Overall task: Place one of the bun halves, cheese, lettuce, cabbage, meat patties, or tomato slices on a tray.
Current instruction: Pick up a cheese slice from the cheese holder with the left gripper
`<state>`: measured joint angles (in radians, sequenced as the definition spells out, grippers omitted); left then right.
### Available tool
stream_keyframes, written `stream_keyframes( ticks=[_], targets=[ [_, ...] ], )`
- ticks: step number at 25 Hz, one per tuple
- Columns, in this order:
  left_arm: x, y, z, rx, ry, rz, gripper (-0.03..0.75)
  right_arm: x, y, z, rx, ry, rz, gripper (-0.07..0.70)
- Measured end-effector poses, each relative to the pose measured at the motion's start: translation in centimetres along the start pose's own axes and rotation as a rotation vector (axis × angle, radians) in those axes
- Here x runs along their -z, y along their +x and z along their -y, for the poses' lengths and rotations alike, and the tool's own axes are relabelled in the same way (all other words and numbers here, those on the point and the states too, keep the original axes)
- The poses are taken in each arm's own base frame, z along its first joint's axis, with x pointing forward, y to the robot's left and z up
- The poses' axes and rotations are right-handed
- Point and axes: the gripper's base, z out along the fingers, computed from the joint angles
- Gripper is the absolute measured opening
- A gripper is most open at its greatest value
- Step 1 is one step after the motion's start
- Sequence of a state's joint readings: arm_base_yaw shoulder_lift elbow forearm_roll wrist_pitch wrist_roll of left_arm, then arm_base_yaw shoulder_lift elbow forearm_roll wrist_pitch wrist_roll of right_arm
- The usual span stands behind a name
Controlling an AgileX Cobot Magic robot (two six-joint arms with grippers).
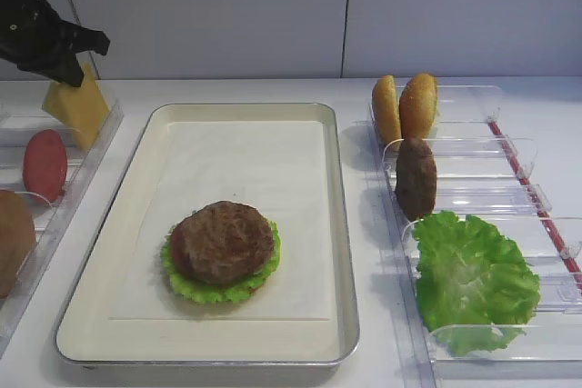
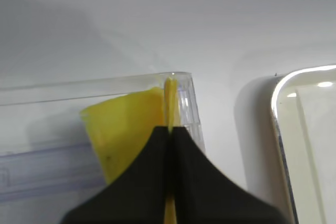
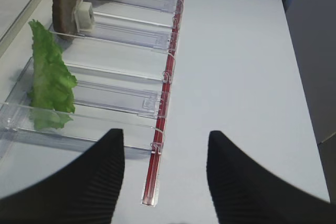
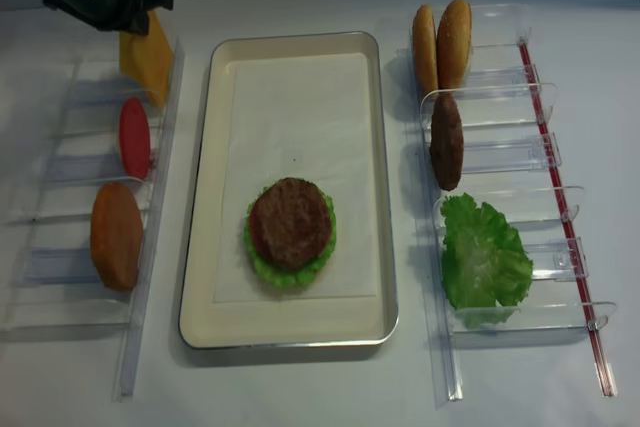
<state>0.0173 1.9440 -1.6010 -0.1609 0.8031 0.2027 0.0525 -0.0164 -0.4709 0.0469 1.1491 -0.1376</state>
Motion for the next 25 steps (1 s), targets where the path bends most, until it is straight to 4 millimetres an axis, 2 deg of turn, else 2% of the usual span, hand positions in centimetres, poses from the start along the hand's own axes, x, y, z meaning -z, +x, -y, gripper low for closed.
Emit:
stream_keyframes(
  ticks=[4,7,12,18,22,25],
  targets=[
    [0.0,0.0,0.0,0.0,0.0,0.002,0.013,0.0,0.0,0.0,-0.002,0.0,0.0,0.407],
    [1.0,-0.3,0.1,-0.003,-0.002,0.025,0.013,0.0,0.0,0.0,-0.002,0.0,0.001,0.407],
    [5.0,-0.8,0.6,-0.004,0.0,0.095,0.013,0.0,0.0,0.0,-0.002,0.0,0.001,0.407],
    [10.4,-0.4,1.6,0.001,0.032,0.147,0.013,0.0,0.0,0.0,-0.002,0.0,0.001,0.407],
    [12.7,1.1,2.1,0.002,0.042,0.152,0.013,0.0,0.0,0.0,-0.002,0.0,0.001,0.407],
    [13.6,3.3,2.5,0.018,0.06,0.138,0.013,0.0,0.0,0.0,-0.002,0.0,0.001,0.407]
  ],
)
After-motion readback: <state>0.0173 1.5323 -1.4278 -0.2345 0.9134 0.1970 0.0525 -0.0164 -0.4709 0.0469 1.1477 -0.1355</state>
